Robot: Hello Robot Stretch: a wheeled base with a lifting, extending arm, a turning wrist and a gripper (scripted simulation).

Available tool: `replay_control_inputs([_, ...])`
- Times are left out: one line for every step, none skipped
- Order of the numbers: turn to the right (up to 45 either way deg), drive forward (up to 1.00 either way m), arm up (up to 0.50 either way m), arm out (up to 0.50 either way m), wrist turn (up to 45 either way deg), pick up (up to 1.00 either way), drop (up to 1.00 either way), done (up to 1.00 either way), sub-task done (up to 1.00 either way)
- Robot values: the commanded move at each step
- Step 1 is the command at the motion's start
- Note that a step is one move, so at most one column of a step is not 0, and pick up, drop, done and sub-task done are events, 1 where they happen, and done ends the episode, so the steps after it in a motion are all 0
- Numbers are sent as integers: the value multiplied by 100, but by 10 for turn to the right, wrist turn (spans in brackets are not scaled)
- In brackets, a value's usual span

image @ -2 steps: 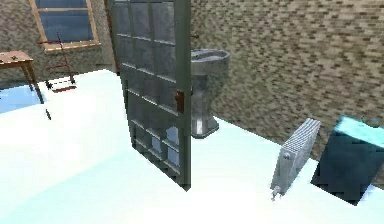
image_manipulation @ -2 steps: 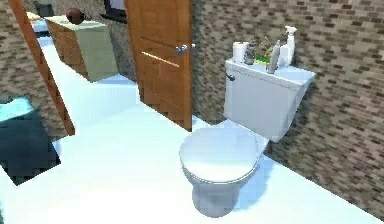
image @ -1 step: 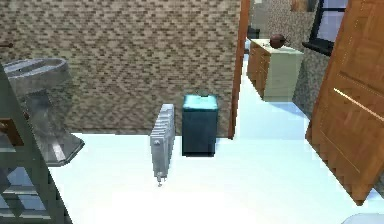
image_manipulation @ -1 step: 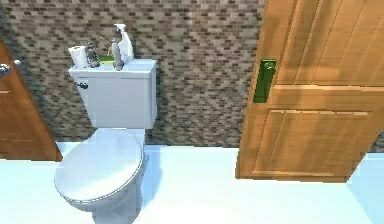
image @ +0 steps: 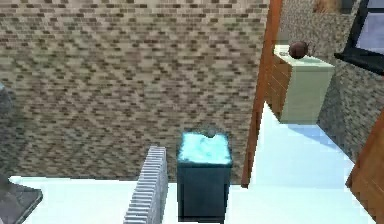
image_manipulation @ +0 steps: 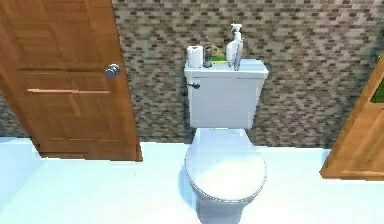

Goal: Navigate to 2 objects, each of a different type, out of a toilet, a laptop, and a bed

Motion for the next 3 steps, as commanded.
replay_control_inputs([420,0,0,0,0,0,0,0,0])
replay_control_inputs([0,100,0,0,0,0,0,0,0])
replay_control_inputs([60,0,0,0,0,0,0,0,0])
